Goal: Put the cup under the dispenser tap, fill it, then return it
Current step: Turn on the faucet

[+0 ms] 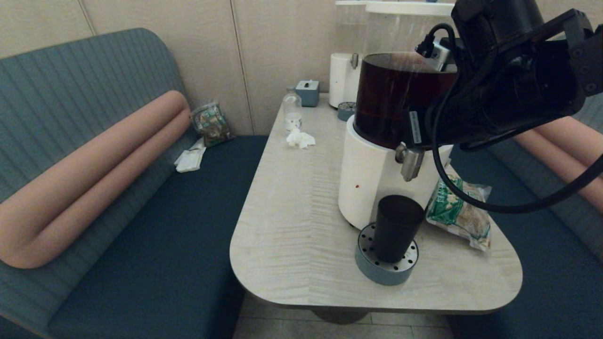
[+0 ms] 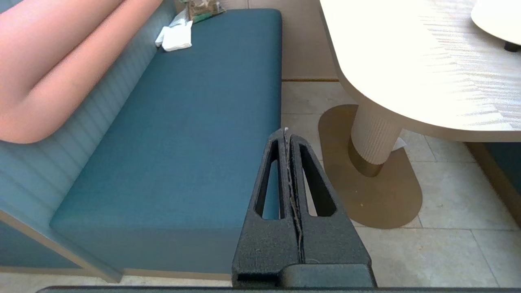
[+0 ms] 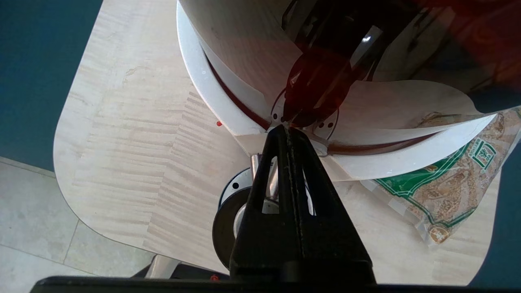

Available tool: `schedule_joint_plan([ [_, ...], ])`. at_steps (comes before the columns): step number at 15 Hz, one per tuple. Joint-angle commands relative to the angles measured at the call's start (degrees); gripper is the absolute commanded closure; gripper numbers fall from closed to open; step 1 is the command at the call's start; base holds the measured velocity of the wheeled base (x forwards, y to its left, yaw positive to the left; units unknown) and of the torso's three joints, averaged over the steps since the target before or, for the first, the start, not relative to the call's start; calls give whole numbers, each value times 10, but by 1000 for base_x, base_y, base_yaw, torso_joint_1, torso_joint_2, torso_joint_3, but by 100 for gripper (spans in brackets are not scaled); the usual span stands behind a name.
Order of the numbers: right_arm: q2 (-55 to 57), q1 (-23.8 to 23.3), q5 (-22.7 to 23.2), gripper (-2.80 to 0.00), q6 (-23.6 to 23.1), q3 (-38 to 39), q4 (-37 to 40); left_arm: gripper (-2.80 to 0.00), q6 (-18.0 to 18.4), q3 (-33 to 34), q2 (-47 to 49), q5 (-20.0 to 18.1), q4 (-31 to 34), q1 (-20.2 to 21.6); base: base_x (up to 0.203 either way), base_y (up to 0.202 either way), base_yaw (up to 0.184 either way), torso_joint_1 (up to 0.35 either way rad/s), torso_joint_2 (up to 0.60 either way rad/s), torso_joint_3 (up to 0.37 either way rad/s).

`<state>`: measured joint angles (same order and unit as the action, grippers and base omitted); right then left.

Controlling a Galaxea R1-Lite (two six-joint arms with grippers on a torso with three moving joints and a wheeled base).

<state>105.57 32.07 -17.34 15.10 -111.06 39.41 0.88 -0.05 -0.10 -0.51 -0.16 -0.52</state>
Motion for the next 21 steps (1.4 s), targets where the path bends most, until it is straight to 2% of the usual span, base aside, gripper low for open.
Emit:
schedule_joint_plan([
  [1,2,1,0,0,2,1,3,0,0,0,1,0,0,0,0,0,0,0,0,0],
  [12,2,1,49,0,2,1,-5,0,0,0,1,0,0,0,0,0,0,0,0,0],
  [18,-5,-2,49,0,5,1,-8,0,0,0,1,0,0,0,0,0,0,0,0,0],
  [21,-13,-6,43,0,6,3,-35,0,0,0,1,0,0,0,0,0,0,0,0,0],
])
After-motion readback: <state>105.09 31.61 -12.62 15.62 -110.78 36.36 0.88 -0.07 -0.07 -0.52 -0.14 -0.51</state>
